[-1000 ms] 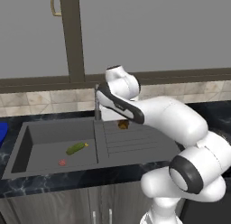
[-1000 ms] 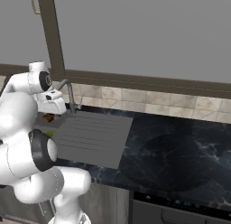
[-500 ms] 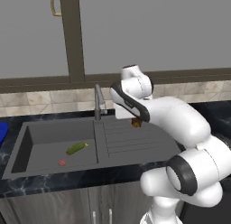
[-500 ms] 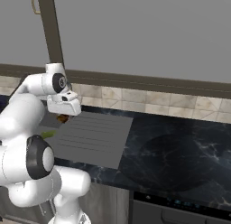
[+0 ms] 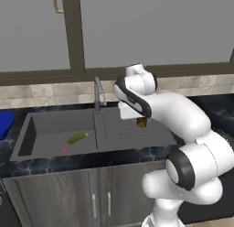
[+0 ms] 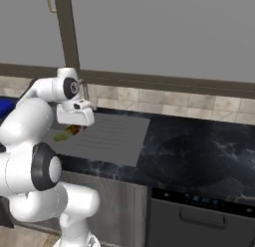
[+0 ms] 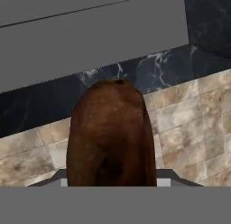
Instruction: Pick up all produce items and place them in the sink. Turn on the sink faucet to wash them. Then turn the sink off and put them in the tray.
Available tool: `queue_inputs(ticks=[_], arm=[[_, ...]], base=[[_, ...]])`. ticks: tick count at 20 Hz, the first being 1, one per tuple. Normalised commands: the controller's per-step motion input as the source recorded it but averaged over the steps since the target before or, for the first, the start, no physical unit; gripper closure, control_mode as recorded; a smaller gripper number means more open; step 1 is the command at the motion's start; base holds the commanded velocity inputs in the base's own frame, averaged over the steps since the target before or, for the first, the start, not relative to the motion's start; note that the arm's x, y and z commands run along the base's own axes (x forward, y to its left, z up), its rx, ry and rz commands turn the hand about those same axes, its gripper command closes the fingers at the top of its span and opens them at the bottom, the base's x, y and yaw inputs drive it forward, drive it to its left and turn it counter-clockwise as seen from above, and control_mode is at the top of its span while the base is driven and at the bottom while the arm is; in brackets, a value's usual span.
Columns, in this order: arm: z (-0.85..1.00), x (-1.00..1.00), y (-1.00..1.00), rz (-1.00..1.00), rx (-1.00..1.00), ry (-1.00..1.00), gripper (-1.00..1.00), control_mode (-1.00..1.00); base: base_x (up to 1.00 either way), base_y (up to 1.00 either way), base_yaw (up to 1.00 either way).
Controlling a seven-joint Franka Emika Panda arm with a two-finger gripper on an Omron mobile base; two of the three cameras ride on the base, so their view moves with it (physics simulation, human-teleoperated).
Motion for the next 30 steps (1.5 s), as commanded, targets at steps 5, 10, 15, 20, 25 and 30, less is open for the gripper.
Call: queue_inputs(ticks=[5, 10, 15, 20, 25, 30], arm=[[0.0, 0.0, 0.0, 0.0, 0.0, 0.0, 1.0, 1.0], [0.0, 0.0, 0.0, 0.0, 0.0, 0.0, 1.0, 1.0], [0.0, 0.0, 0.0, 0.0, 0.0, 0.0, 1.0, 1.0], [0.0, 0.0, 0.0, 0.0, 0.0, 0.0, 1.0, 1.0], [0.0, 0.0, 0.0, 0.0, 0.0, 0.0, 1.0, 1.0], [0.0, 0.0, 0.0, 0.0, 0.0, 0.0, 1.0, 1.0]], base=[[-0.56, 0.38, -0.02], [-0.03, 0.99, -0.17], [0.2, 0.92, -0.17], [0.48, 0.65, -0.11], [0.77, 0.37, -0.02], [0.67, 0.48, -0.02]])
